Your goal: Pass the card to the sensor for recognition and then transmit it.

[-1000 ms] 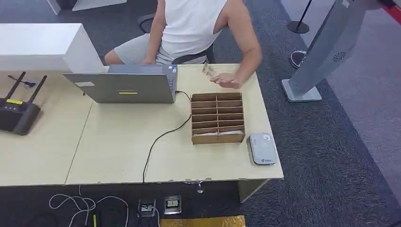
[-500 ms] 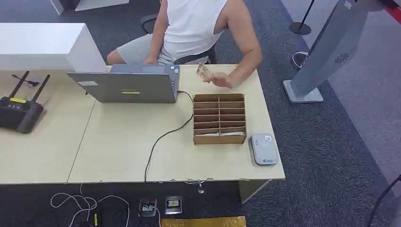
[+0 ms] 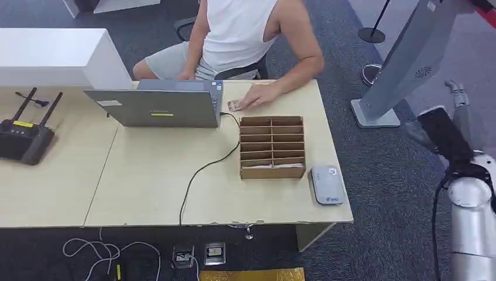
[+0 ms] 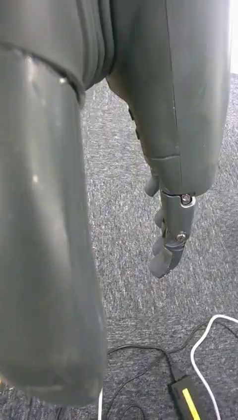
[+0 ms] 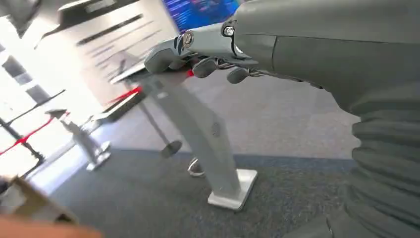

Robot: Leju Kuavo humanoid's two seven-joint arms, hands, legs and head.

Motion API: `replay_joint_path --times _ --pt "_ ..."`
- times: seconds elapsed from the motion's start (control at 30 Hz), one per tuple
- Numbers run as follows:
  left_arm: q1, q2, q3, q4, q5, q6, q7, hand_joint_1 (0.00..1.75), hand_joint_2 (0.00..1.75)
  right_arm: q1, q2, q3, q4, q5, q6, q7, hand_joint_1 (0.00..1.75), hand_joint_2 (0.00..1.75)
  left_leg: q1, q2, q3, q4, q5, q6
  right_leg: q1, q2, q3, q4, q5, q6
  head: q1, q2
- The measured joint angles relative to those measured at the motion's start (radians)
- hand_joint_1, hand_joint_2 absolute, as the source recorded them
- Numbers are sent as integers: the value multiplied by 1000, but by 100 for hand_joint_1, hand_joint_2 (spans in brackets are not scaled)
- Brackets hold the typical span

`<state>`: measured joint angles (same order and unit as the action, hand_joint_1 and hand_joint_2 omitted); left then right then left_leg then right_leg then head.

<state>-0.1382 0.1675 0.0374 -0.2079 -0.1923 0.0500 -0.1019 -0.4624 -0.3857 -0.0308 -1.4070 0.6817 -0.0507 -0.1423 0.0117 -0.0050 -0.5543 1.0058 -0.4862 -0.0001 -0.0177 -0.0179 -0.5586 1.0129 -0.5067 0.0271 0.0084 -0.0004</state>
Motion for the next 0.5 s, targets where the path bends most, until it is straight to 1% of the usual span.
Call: replay_joint_path --times 0.1,0.13,0.17,0.2,0.27,0.3,0.33,0.4,0.5 --pt "-2 2 0 0 -1 0 0 0 0 9 10 60 -51 13 15 5 0 175 0 -1 0 0 0 0 0 0 0 0 0 0 0 0" --pt "-5 1 0 0 -1 12 2 0 0 9 13 75 -65 12 36 -5 0 175 0 -1 0 0 0 0 0 0 -1 0 0 0 0 0" --pt "-18 -13 0 0 -2 42 20 0 0 8 16 94 -75 13 70 -22 0 175 0 -1 0 0 0 0 0 0 -1 0 0 0 0 0" --pt "-36 -33 0 0 -3 83 50 0 0 4 24 121 -83 18 105 -39 0 175 0 -1 -1 0 0 0 0 0 0 0 0 0 0 0" --pt "-77 -74 -1 -1 -8 148 106 0 0 -8 50 189 -93 56 153 -50 0 175 0 -1 0 0 1 0 0 -1 0 0 1 0 0 0" --pt "-96 -97 -2 -2 -8 155 122 0 0 -8 67 228 -101 76 164 -50 0 175 0 -3 0 0 2 0 0 -2 0 0 1 0 0 0" --pt "-110 -108 -2 -3 -8 155 129 0 0 -8 80 262 -111 93 171 -47 0 175 0 -4 0 0 2 0 0 -3 1 0 1 0 0 0" --pt "-126 -137 -4 -3 -8 146 130 0 0 -4 101 320 -135 114 178 -38 0 175 0 -4 -1 0 3 -1 0 -3 0 0 1 0 1 0" --pt "-136 -148 -4 -3 0 138 132 0 0 9 120 382 -159 133 179 -24 0 175 1 -1 0 0 2 -2 0 1 -1 0 2 0 0 0"
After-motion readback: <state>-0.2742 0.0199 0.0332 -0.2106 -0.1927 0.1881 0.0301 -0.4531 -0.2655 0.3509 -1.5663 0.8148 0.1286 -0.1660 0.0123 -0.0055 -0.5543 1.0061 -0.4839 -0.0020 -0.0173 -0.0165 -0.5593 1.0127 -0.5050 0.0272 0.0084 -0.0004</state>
